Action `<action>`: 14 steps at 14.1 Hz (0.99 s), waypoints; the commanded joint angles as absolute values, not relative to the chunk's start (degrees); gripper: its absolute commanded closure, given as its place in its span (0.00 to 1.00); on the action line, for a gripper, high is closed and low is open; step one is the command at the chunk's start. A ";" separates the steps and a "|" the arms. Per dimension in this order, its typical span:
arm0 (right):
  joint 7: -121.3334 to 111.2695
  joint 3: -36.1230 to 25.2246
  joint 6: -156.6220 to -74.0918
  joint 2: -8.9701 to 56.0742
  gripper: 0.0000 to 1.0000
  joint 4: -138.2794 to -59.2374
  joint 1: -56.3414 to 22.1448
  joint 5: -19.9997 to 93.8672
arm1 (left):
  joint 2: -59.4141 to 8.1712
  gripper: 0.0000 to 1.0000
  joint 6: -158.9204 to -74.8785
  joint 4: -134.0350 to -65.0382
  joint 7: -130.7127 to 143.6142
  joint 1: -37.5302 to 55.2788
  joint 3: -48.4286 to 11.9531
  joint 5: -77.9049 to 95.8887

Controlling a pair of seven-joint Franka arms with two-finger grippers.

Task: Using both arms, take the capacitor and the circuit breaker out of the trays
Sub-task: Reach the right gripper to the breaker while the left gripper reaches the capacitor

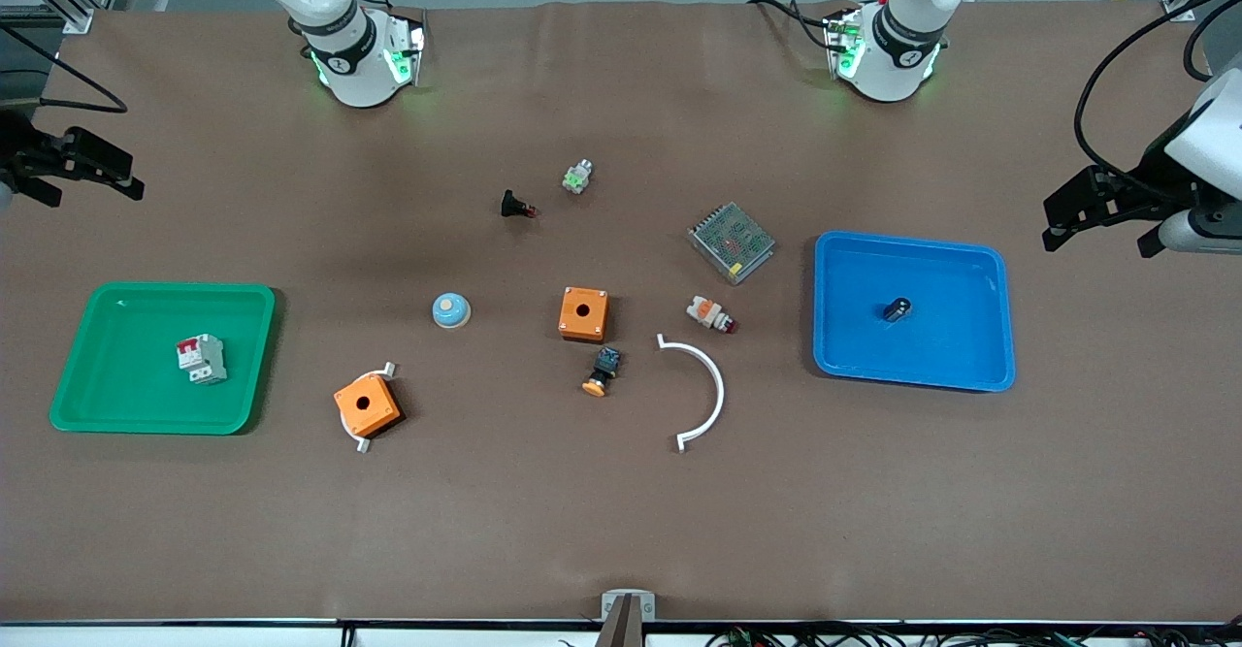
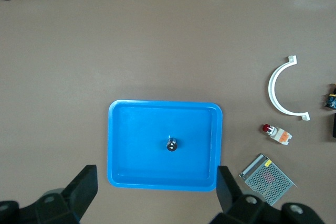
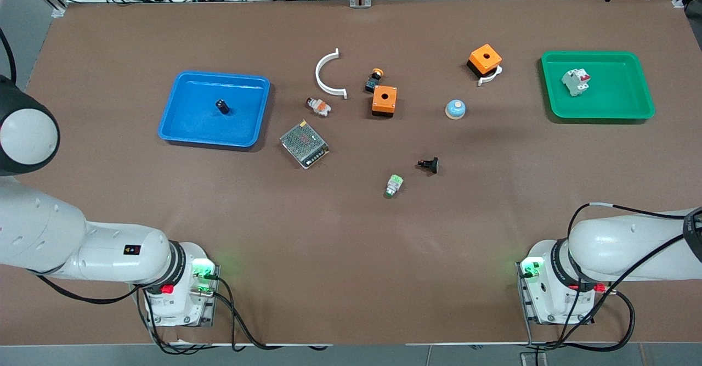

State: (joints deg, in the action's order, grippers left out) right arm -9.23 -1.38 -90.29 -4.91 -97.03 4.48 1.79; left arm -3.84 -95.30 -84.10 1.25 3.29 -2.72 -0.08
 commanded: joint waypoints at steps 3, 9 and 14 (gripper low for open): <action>-8.61 -1.67 -90.61 -5.63 0.00 -97.65 3.60 0.70 | -4.22 0.00 -93.16 -83.85 1.84 3.78 -2.81 -0.88; -8.96 -1.76 -95.61 0.86 0.00 -97.73 3.96 -5.16 | -10.62 0.00 -93.33 -89.11 2.73 3.43 -2.90 0.09; -18.25 -1.93 -106.59 12.02 0.00 -97.82 8.25 -7.21 | -12.21 0.00 -115.44 -108.50 2.20 4.22 -2.90 0.00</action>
State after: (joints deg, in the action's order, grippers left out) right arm -13.17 -2.11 -103.65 7.64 -98.96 5.47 -6.02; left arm -13.90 -107.30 -99.36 2.29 3.79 -2.86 -0.07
